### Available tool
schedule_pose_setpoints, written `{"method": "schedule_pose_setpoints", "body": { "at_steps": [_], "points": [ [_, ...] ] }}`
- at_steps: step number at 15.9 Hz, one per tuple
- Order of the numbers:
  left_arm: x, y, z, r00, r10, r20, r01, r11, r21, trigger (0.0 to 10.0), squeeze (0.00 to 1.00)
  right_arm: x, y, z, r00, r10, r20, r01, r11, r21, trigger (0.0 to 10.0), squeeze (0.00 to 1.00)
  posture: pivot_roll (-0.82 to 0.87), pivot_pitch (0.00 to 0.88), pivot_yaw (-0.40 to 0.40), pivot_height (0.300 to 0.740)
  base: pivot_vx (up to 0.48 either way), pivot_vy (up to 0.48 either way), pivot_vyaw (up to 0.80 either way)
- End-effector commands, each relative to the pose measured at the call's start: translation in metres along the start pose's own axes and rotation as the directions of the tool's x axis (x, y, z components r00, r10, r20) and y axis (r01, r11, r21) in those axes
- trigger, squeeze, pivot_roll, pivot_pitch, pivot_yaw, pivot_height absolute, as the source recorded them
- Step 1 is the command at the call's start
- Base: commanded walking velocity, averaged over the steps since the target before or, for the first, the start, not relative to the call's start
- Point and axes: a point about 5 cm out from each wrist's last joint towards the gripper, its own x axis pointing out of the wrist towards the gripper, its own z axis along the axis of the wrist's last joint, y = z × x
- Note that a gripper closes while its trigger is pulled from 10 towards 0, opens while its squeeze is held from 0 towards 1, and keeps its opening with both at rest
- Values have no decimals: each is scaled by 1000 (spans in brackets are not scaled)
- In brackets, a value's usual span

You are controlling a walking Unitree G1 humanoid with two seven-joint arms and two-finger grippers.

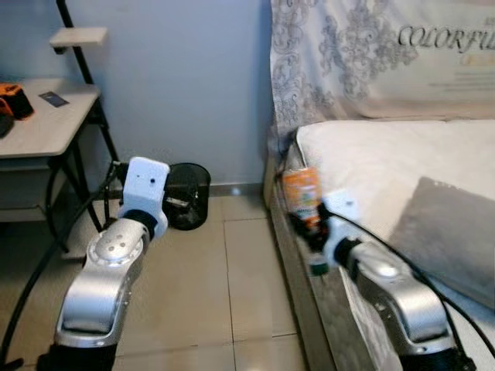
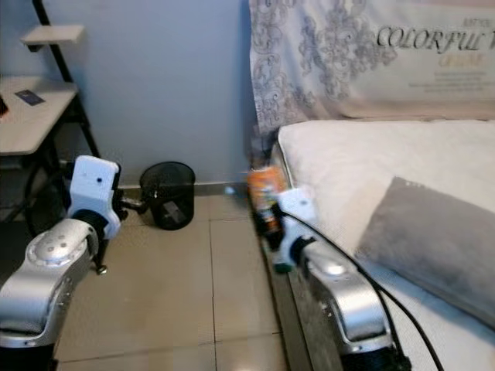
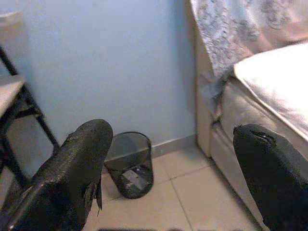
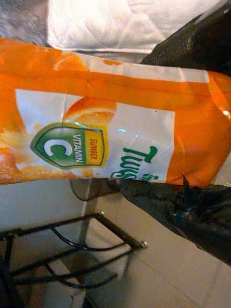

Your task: Clean up the room

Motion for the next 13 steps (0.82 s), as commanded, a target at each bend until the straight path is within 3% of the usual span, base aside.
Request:
{"method": "schedule_pose_setpoints", "body": {
  "at_steps": [1,13],
  "points": [
    [-1,7,0,1000,25,0,-25,1000,8,10000,0,2,4,6,999,19,34,-20,1000,18,10000,0,-107,0,-42,740,341,0,0],
    [1,6,2,1000,15,7,-15,1000,20,10000,0,4,-1,7,999,-8,52,6,999,52,10000,0,-98,0,-49,740,341,0,0]
  ]
}}
